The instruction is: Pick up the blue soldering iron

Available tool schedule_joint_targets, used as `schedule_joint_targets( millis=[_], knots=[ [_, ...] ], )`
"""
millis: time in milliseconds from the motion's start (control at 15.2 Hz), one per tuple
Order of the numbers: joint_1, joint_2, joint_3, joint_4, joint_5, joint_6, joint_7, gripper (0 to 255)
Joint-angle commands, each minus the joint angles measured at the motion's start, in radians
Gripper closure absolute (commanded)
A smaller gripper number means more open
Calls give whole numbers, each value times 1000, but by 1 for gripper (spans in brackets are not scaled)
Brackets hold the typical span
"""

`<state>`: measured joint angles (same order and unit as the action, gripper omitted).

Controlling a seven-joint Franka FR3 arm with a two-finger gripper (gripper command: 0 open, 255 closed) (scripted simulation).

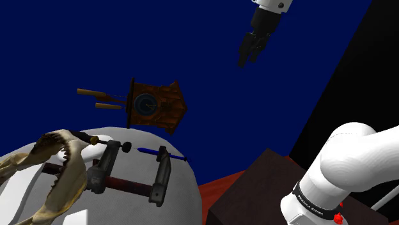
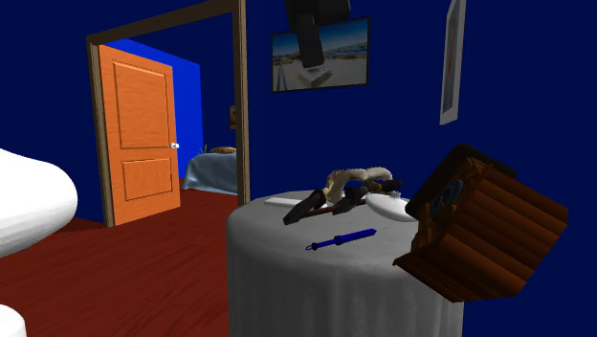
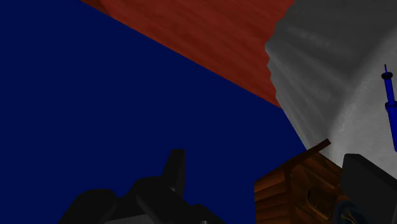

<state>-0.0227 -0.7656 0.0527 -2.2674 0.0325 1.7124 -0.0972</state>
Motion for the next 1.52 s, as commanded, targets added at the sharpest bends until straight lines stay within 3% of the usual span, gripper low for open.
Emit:
schedule_joint_targets(
  millis=[0, 726, 1452],
  knots=[
    [0, 0, 0, 0, 0, 0, 0, 0],
    [98, 219, 126, -50, 71, 181, 13, 0],
    [183, 500, 257, -17, 101, 345, 31, 0]
  ],
)
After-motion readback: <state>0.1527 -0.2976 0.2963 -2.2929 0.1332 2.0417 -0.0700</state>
